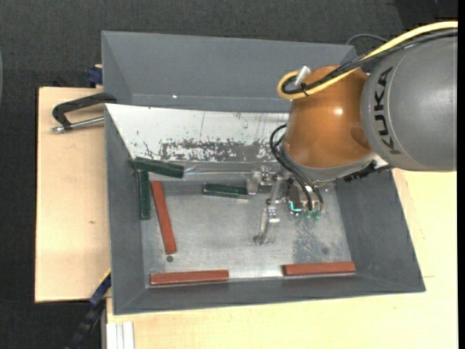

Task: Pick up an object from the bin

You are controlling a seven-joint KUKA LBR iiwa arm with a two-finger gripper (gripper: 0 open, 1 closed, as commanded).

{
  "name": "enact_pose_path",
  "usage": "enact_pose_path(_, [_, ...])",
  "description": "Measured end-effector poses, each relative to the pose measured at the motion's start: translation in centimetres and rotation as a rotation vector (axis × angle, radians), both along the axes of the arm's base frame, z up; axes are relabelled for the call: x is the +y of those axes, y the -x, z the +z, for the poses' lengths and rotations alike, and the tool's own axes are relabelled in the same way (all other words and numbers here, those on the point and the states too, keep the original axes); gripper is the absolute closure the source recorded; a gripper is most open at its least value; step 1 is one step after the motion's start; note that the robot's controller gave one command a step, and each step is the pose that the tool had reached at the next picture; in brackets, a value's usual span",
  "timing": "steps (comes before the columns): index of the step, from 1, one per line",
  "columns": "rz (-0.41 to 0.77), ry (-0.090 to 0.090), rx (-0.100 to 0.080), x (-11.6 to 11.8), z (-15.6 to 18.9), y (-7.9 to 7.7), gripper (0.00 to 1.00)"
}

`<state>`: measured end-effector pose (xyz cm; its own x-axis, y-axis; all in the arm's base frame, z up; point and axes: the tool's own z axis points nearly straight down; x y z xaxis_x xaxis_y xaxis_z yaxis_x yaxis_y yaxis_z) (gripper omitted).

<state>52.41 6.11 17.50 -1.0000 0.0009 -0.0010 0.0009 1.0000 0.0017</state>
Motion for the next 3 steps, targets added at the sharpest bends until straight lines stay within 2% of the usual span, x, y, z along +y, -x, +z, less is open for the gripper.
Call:
enact_pose_path(2, [0.000,0.000,0.000,0.0,0.0,0.0,0.00])
enact_pose_path(3, [-0.026,-0.001,-0.009,1.0,-2.4,-4.6,0.00])
